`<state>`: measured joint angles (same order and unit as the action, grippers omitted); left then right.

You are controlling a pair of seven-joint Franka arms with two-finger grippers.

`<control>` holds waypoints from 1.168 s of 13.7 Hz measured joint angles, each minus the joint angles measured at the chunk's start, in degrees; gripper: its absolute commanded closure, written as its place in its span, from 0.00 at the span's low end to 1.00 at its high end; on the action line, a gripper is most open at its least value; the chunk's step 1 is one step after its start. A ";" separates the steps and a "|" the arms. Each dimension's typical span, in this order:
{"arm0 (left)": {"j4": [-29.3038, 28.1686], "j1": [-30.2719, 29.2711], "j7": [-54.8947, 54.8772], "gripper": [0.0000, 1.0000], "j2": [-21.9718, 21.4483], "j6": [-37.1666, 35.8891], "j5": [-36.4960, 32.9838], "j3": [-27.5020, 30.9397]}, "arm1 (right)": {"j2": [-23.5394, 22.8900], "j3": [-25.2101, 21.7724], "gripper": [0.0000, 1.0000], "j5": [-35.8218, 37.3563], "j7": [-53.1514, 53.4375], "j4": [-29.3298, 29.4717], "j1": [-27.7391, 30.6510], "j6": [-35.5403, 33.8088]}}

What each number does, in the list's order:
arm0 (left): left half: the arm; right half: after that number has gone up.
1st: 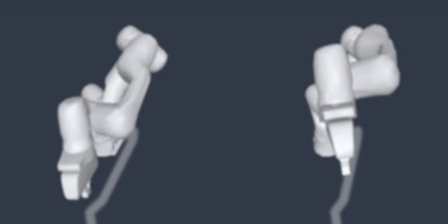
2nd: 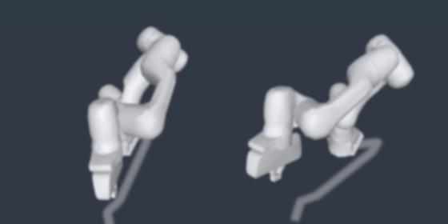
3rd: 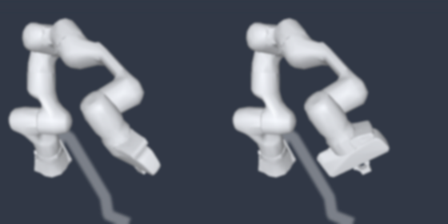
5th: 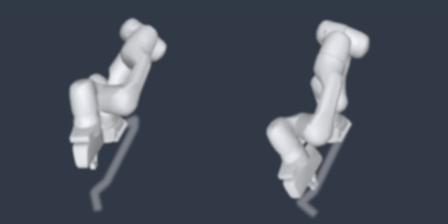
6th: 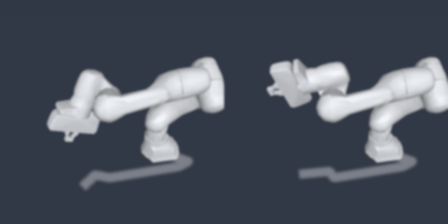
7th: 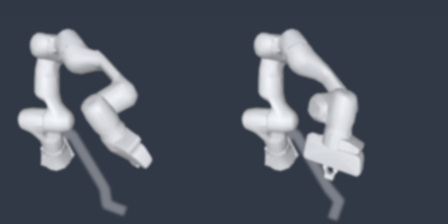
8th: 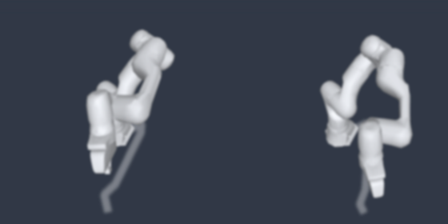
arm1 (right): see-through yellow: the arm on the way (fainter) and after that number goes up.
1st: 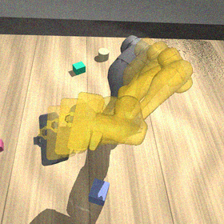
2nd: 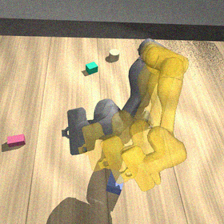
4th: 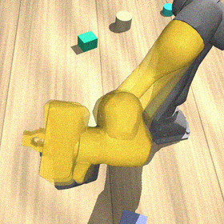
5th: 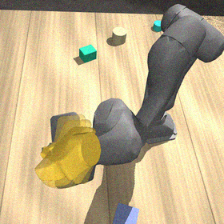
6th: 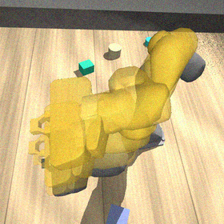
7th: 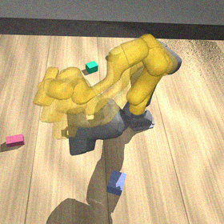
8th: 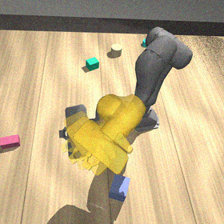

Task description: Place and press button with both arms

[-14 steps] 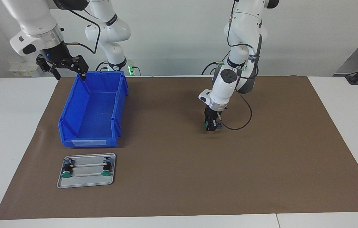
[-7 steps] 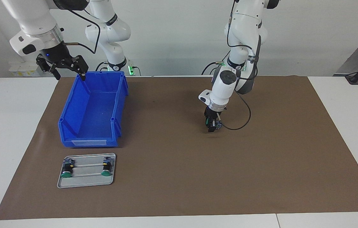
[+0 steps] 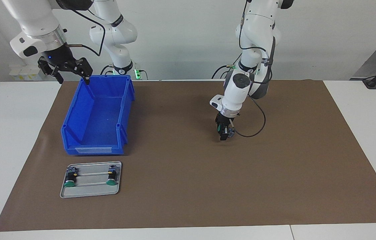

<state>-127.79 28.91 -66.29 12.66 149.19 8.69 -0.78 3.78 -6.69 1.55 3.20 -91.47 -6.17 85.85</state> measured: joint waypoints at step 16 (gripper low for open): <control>2.46 -9.42 -28.47 1.00 -0.51 -6.78 45.06 0.33 | 0.01 -0.08 0.00 0.00 1.90 -0.30 0.32 1.91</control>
<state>-125.33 19.49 -94.76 12.14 142.41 53.75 -0.45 3.78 -6.77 1.55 5.10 -91.77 -5.85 87.76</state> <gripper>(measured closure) 0.991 0.000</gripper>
